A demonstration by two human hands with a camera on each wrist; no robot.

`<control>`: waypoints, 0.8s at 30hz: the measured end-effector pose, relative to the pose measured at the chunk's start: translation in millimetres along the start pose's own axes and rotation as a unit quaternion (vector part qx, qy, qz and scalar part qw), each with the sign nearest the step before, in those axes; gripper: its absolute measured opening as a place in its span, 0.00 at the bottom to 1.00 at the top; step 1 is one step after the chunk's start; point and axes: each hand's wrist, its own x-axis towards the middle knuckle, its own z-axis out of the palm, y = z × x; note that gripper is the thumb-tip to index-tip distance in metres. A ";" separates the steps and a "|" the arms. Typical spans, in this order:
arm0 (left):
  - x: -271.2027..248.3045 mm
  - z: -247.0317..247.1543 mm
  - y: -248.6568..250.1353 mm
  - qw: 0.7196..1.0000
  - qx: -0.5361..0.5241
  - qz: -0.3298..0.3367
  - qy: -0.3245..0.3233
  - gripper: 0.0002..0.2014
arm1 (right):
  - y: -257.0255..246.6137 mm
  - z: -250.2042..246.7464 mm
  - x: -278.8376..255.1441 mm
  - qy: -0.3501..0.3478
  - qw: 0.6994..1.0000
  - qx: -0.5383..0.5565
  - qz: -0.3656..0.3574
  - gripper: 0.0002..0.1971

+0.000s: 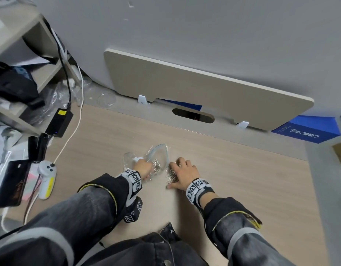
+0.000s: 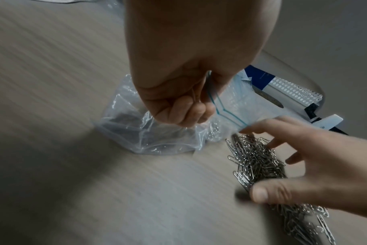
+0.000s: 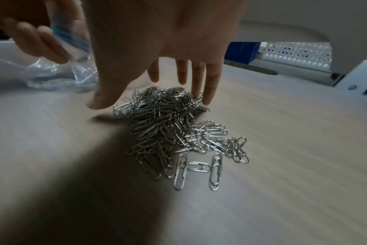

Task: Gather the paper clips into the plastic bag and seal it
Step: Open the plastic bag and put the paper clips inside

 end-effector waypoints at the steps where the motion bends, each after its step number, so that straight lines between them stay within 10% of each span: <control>1: -0.7 0.4 -0.3 1.000 0.001 -0.003 -0.004 0.13 | -1.2 2.4 1.3 -0.009 1.000 -0.017 -0.004 0.45; 13: -2.6 11.1 -3.2 0.999 0.017 -0.037 -0.028 0.13 | 5.7 12.7 8.0 0.007 0.993 0.118 0.009 0.11; 24: 4.2 11.4 -8.5 0.998 0.020 -0.039 -0.035 0.13 | 28.9 -8.1 0.3 0.027 0.914 0.378 0.142 0.10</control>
